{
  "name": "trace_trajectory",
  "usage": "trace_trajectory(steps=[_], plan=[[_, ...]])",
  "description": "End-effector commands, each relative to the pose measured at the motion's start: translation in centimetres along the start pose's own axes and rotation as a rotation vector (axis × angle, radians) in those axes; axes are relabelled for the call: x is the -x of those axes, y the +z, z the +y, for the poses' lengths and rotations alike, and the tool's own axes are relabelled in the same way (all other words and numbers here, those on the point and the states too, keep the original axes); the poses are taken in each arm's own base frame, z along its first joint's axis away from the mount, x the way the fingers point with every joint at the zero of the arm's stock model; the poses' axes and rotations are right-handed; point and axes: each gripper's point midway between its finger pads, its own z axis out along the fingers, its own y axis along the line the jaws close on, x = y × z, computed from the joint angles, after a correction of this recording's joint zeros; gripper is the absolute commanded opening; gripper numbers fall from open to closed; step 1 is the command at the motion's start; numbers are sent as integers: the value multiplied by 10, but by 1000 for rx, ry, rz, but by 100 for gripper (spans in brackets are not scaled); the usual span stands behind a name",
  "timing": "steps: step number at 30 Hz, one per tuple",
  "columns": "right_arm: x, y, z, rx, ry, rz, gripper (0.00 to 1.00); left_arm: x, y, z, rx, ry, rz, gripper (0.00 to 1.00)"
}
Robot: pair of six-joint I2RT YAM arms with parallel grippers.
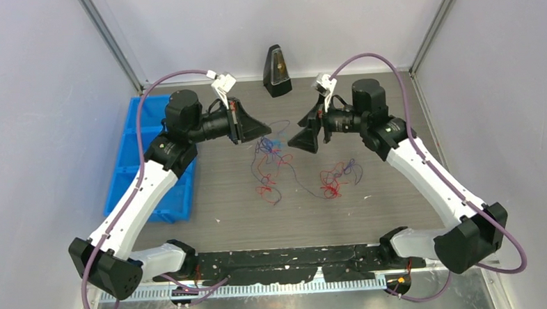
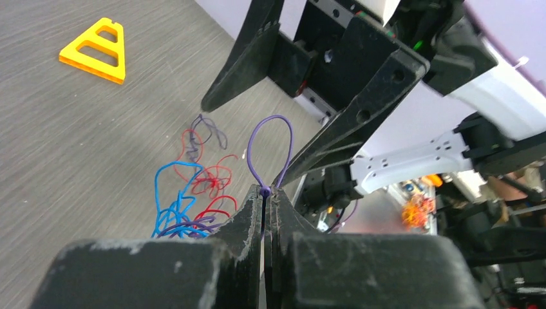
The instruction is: Untangle the cables
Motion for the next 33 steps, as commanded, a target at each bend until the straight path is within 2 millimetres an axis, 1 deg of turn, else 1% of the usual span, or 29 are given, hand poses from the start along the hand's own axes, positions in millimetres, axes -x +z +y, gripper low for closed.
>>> trace_trajectory(steps=[1,2,4,6,7,8,9,10,11,12,13,14,15,16,17,18,19,20,22,23,24,25,26,28,30,33], plan=[[51,17,22,88,-41,-147,95,32,1,-8,-32,-111,-118,0],[56,21,28,104,-58,-159,95,37,1,-5,-27,-139,-134,0],[61,31,35,125,-66,-170,95,42,3,-1,-24,-192,-149,0],[60,44,35,124,-65,-171,95,47,5,-1,-33,-213,-163,0],[57,52,31,117,-59,-163,95,48,6,0,-34,-229,-165,0],[60,60,32,109,-69,-177,95,47,8,3,-28,-247,-166,0],[59,69,27,98,-61,-178,95,46,9,7,-19,-258,-164,0],[62,76,31,111,-71,-193,96,45,9,10,-9,-266,-165,0],[64,83,28,107,-72,-206,98,43,10,13,-6,-278,-165,0],[59,94,26,108,-65,-196,97,43,9,14,-9,-287,-167,0],[61,98,21,88,-72,-207,94,44,9,13,-12,-293,-169,0],[54,108,16,81,-66,-192,85,45,8,12,-18,-290,-172,0],[50,113,10,62,-77,-198,80,48,6,9,-25,-286,-177,0],[40,120,3,49,-75,-185,68,52,4,6,-29,-279,-184,0],[30,125,-5,23,-72,-182,60,58,0,5,-32,-271,-196,0],[19,129,-12,7,-65,-168,47,65,-3,2,-35,-257,-211,0],[0,132,-21,-21,-62,-150,42,72,-9,0,-36,-242,-228,0],[-10,133,-26,-35,-65,-137,33,80,-15,-2,-39,-228,-246,0],[-51,131,-35,-60,-40,-77,27,100,-29,-11,-49,-182,-294,0],[-58,129,-38,-68,-37,-66,27,110,-36,-16,-52,-153,-316,0],[-75,124,-39,-71,-34,-38,26,118,-43,-22,-56,-125,-337,0],[-83,121,-41,-76,-34,-20,26,127,-49,-29,-63,-91,-357,0],[-97,116,-42,-80,-44,7,24,134,-54,-35,-67,-60,-373,0],[-123,106,-49,-100,-61,70,23,150,-65,-52,-83,13,-411,0],[-148,95,-58,-118,-59,136,24,163,-77,-68,-84,84,-444,0],[-178,75,-78,-153,-21,216,24,179,-92,-90,-70,182,-490,0]])
